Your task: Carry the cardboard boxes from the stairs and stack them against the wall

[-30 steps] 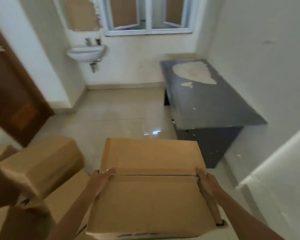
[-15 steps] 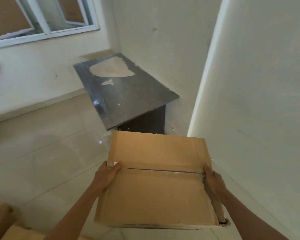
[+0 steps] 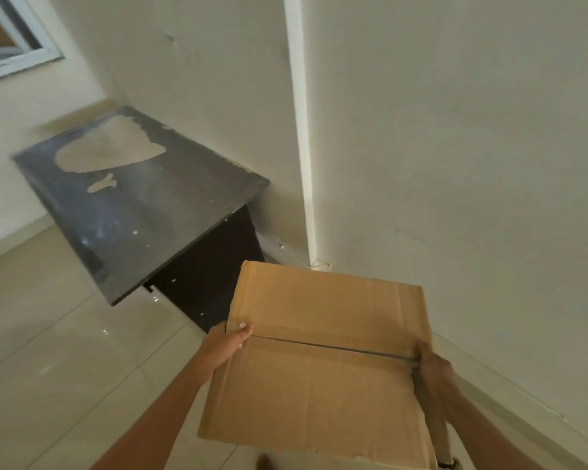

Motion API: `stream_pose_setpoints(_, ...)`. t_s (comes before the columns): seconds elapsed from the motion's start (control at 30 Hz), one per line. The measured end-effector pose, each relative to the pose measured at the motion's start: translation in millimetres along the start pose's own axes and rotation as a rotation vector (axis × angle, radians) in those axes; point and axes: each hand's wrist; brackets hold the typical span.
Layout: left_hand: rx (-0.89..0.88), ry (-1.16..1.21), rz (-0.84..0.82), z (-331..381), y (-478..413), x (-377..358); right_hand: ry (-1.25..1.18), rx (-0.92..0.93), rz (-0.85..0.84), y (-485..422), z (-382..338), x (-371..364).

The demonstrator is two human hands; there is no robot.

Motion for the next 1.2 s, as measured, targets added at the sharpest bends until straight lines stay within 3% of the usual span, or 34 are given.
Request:
stream_pose_setpoints(0.17,0.029,-0.145,-0.137,1,-92,-26,-0.079,-0.165,0.146,-40,12,-27)
stream_pose_setpoints(0.37,-0.018,-0.121,-0.336,-12,-204,-74,-0.205,-0.293,0.222,-94,21,-74)
stream_pose_setpoints(0.63,0.035,-0.114,-0.372,-92,-345,-166,-0.317,-0.419,0.254,-208,50,-146)
stream_pose_setpoints(0.93,-0.054,-0.100,-0.351,-157,-452,-243,-0.467,-0.444,0.330,-324,96,-226)
stream_pose_setpoints(1.2,-0.071,-0.114,-0.342,-177,-509,-267,-0.710,-0.431,0.197,-373,85,-255)
Point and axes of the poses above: each hand's wrist, its own y-axis away from the middle knuckle, its own x-axis out of the back of the hand, z = x × y, and after that the axes turned 13 degrees about -x, right-handed
